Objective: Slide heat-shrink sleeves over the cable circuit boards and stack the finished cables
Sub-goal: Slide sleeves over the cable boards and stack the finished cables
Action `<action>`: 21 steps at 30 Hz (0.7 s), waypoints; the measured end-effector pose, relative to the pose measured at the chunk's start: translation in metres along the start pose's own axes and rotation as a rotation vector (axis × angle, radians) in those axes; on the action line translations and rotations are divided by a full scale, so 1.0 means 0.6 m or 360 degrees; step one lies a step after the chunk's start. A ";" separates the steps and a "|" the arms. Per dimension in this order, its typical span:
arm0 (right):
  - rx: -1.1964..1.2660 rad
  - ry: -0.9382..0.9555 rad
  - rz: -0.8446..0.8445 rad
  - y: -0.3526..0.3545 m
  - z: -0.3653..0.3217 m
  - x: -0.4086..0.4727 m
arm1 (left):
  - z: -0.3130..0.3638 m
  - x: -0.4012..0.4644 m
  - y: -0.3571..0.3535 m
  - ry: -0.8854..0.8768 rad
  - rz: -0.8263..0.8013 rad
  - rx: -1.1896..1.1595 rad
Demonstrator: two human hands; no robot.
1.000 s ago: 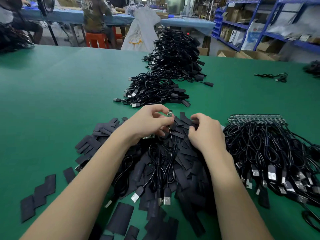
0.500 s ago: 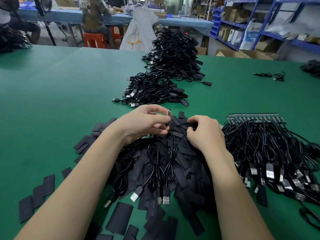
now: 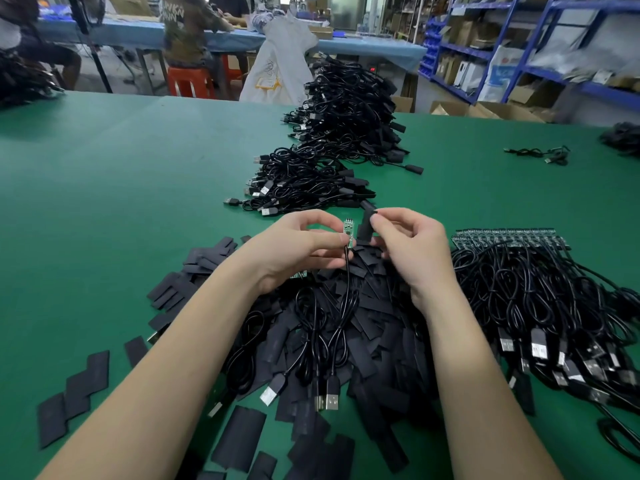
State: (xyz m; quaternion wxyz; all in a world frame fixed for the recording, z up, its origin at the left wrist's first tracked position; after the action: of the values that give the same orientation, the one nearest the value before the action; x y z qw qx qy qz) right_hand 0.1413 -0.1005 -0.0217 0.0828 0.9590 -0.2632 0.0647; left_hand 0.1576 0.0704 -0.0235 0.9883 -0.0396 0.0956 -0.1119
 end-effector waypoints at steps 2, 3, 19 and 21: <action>0.0225 -0.0183 -0.0151 -0.013 0.003 -0.007 | 0.000 0.000 -0.003 -0.0010 -0.0015 0.0007; 0.0318 -0.0256 -0.0217 -0.018 0.004 -0.011 | 0.000 -0.001 -0.003 -0.0014 -0.0022 0.0006; 0.1017 -0.0638 -0.0474 -0.009 0.003 -0.021 | 0.001 -0.005 -0.011 0.0059 -0.0162 -0.0171; 0.1119 -0.0676 -0.0467 -0.008 0.002 -0.022 | 0.000 -0.005 -0.012 0.0073 -0.0170 -0.0203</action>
State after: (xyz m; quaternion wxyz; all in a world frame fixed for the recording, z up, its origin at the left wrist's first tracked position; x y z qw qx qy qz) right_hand 0.1328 -0.0902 -0.0257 -0.2966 0.9481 -0.0973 -0.0608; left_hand 0.1532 0.0642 -0.0221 0.9740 -0.1049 0.1230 -0.1590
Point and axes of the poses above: each hand's wrist, its own x-axis towards the middle knuckle, its own y-axis out of the back of the hand, z = x × y, the point moved 6 cm from there along x, towards the middle knuckle, and after that the axes turned 11 degrees about z, right-handed, at the moved point
